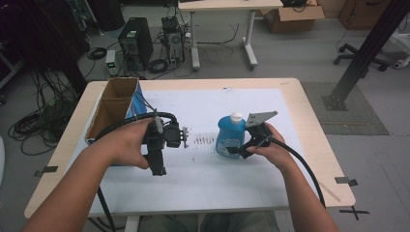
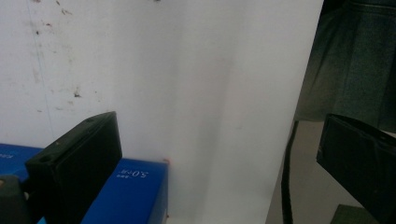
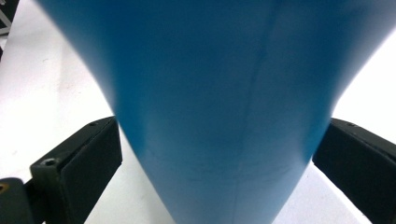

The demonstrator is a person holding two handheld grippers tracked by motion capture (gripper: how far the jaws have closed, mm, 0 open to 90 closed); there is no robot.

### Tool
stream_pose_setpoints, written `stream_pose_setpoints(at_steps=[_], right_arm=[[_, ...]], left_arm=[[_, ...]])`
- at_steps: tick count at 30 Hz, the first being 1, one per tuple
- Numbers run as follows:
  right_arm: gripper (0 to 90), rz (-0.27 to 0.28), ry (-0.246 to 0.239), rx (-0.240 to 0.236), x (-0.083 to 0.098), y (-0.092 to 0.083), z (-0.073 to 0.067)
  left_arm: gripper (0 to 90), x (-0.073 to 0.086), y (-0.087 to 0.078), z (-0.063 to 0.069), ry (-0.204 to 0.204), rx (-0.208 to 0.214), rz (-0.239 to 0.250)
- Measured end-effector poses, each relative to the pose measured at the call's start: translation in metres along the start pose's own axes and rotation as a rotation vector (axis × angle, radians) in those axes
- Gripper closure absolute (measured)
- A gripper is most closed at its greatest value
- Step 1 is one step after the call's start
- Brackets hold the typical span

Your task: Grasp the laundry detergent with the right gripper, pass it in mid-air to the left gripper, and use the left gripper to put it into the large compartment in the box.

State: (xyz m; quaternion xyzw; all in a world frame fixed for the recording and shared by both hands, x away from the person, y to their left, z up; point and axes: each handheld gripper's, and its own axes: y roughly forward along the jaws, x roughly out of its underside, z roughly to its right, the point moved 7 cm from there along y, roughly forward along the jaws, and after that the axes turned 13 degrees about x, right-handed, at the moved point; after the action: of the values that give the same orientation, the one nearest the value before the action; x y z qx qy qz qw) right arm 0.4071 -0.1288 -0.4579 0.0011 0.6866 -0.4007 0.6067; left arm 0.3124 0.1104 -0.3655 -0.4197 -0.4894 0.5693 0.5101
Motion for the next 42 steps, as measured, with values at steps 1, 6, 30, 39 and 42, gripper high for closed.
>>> stream_pose_setpoints(at_steps=[1,6,30,39,42], right_arm=[[2.0,0.006,0.002,0.002,-0.0005,0.0001,-0.0004],[4.1,0.022,0.003,0.012,-0.0019,0.0001,-0.0013],[21.4,0.067,0.001,0.034,-0.0027,0.0008,-0.0030],[27.6,0.074,-0.009,0.035,-0.0018,0.0011,-0.0033],[29.0,0.072,-0.012,0.037,-0.0014,0.0014,-0.0035]], left_arm=[[0.4,0.0003,0.0002,0.0000,0.000,0.001,-0.001],[0.4,0.0008,0.0014,-0.0007,0.001,0.000,-0.002],[0.4,0.0012,0.0030,-0.0036,-0.002,0.000,0.001],[0.4,-0.0015,0.0047,-0.0034,0.002,0.003,0.001],[0.4,-0.0014,0.0037,-0.0038,0.000,0.002,0.002]])
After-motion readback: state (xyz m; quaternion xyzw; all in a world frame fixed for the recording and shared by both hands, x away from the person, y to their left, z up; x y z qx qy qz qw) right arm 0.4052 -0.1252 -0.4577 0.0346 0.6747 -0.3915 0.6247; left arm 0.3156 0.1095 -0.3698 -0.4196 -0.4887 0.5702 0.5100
